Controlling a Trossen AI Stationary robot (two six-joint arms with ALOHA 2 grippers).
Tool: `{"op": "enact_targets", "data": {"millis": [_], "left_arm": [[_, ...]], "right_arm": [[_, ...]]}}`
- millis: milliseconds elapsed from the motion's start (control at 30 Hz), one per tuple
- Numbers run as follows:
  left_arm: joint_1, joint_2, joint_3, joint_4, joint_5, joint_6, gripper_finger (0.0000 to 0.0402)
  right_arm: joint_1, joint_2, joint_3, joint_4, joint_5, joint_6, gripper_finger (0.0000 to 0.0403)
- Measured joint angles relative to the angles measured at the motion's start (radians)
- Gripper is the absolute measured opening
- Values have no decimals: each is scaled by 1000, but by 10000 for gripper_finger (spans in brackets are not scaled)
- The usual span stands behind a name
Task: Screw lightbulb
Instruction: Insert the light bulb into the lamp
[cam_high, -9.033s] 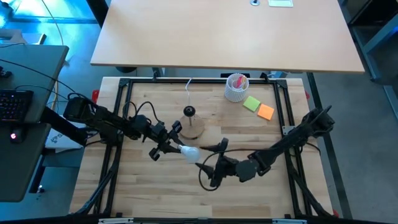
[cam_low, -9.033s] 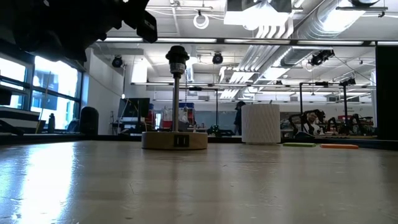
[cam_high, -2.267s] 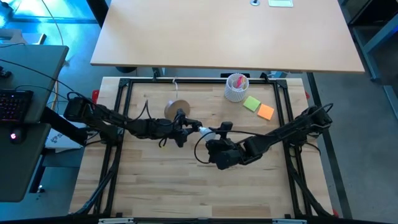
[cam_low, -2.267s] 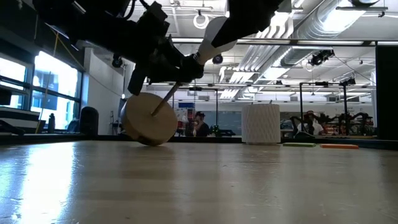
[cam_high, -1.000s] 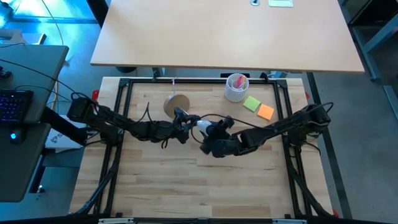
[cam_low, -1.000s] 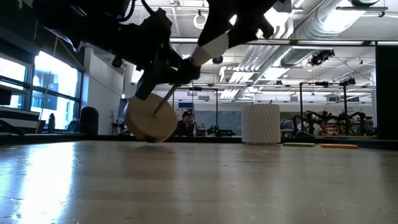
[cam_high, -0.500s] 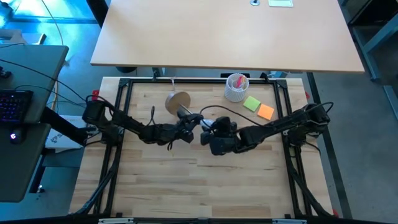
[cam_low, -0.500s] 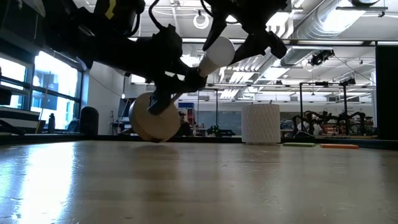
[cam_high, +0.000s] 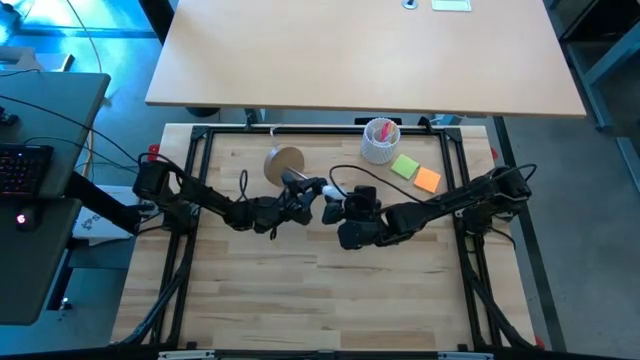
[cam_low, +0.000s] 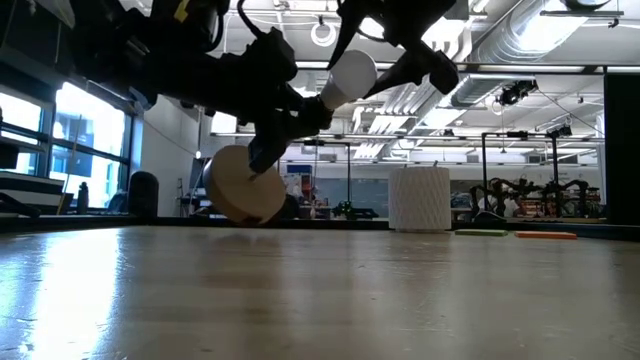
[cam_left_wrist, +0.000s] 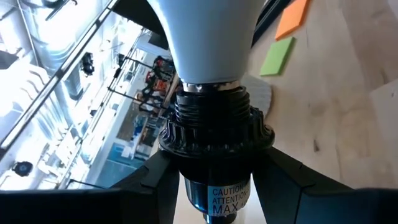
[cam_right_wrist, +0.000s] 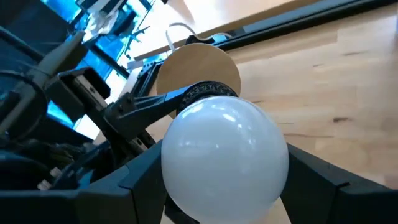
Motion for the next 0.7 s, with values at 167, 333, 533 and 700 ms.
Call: {"op": "enact_targets", "data": {"millis": [167, 333, 533, 700], "left_arm": [[0, -1, 1, -21, 23, 71, 155], [0, -2, 1, -12, 30, 86, 155], [0, -2, 6, 4, 38, 168, 155], [0, -2, 17, 1, 30, 180, 155]], "right_arm": [[-1, 0, 0, -7, -18, 100, 245], [9, 0, -2, -9, 1, 258, 246], [11, 0, -2, -24, 20, 392, 246], [12, 0, -1, -30, 46, 468, 246]]}}
